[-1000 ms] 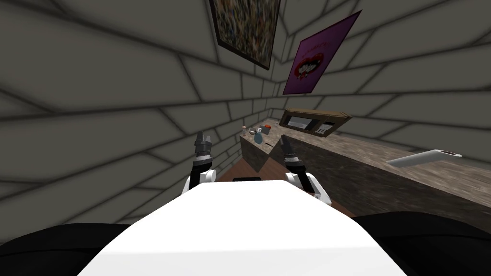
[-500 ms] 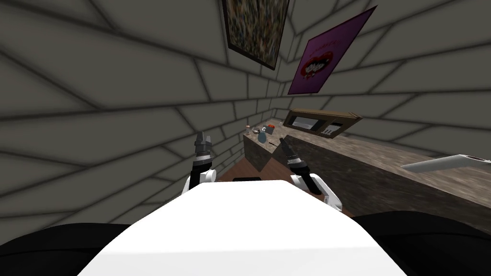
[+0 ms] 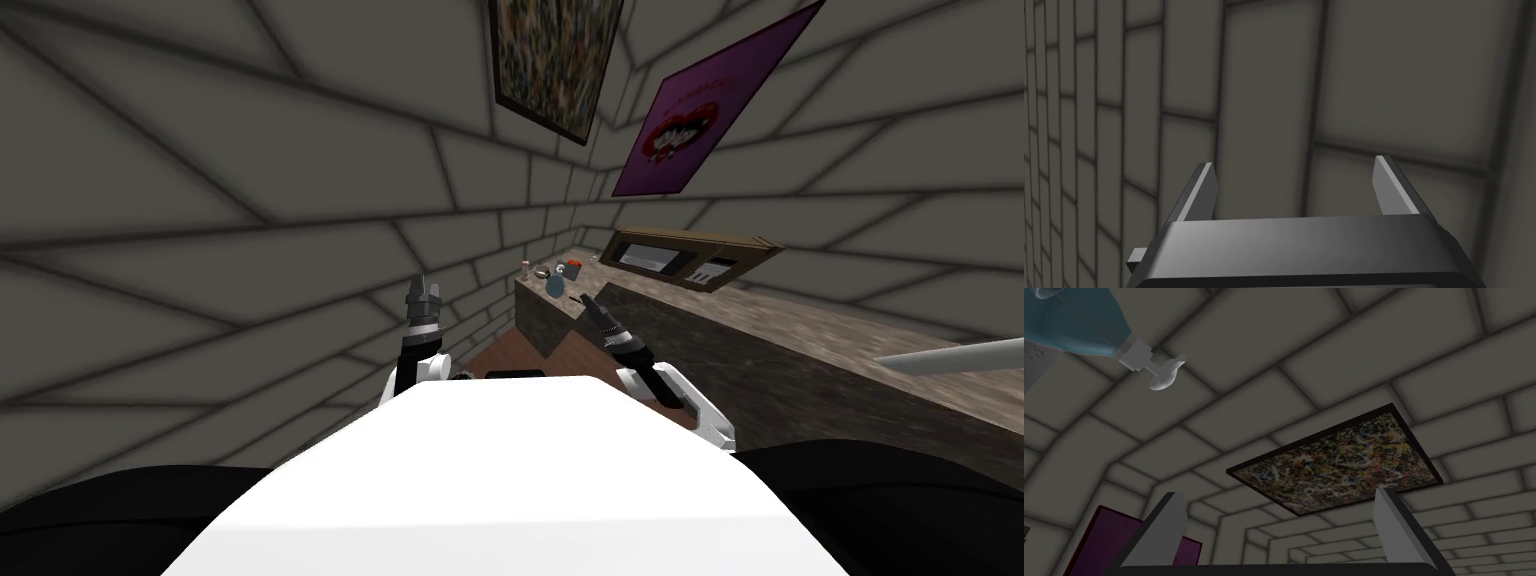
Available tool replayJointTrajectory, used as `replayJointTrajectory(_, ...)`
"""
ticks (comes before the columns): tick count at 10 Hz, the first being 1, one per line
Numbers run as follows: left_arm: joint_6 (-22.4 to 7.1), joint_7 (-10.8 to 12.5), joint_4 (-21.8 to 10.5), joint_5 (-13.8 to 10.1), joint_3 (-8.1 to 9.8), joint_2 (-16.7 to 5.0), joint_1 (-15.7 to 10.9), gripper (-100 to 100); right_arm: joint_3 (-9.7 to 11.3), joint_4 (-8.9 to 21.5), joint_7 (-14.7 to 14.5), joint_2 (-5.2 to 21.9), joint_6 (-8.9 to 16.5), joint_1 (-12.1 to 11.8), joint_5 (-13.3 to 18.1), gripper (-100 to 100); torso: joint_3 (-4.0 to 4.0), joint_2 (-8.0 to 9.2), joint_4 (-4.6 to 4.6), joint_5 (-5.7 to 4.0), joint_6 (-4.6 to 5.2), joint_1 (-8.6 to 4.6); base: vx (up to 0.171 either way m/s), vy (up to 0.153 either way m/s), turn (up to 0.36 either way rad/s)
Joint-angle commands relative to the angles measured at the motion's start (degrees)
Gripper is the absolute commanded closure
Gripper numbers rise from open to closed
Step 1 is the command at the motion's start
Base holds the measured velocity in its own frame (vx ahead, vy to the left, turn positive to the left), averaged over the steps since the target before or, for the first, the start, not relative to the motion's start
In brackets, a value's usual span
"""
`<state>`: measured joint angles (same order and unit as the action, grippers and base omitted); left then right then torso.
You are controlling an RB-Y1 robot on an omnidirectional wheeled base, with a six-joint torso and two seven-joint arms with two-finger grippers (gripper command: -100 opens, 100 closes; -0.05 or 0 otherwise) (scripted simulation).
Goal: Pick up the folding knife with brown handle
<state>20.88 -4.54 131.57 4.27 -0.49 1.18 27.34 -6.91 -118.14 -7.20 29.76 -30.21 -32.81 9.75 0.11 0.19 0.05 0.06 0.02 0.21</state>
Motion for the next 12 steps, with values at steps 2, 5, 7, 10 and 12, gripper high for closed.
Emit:
replayJointTrajectory(2,0.0,0.0,0.0,0.0,0.0,0.0,0.0,0,-0.6,1.3,-0.1,4.1,-0.8,-0.8,0.8,-100,0.04,0.07,0.01,0.0,-0.02,0.03,-0.051,0.072,0.097)
replayJointTrajectory(5,0.0,0.0,0.0,0.0,0.0,0.0,0.0,0,-1.3,4.1,-0.4,9.4,-2.1,-2.0,2.2,-100,-0.02,-0.03,0.0,-0.01,0.0,-0.05,-0.032,0.071,0.125)
replayJointTrajectory(7,0.0,0.0,0.0,0.0,0.0,0.0,0.0,0,-1.5,5.6,-0.5,12.5,-2.8,-2.6,3.0,-100,-0.04,-0.07,-0.01,0.0,0.01,-0.03,-0.02,0.067,0.094)
replayJointTrajectory(10,0.0,0.0,0.0,0.0,0.01,0.0,0.0,0,-1.6,7.2,-0.6,17.0,-3.4,-3.2,3.6,-100,-0.08,-0.15,-0.03,-0.07,0.0,-0.3,0.003,-0.006,0.013)
replayJointTrajectory(12,0.0,0.0,0.0,0.0,0.01,0.0,0.0,0,-1.7,8.8,-0.6,20.2,-4.0,-3.7,4.3,-100,-0.13,-0.24,-0.05,-0.08,-0.02,-0.37,0.017,-0.014,0.057)
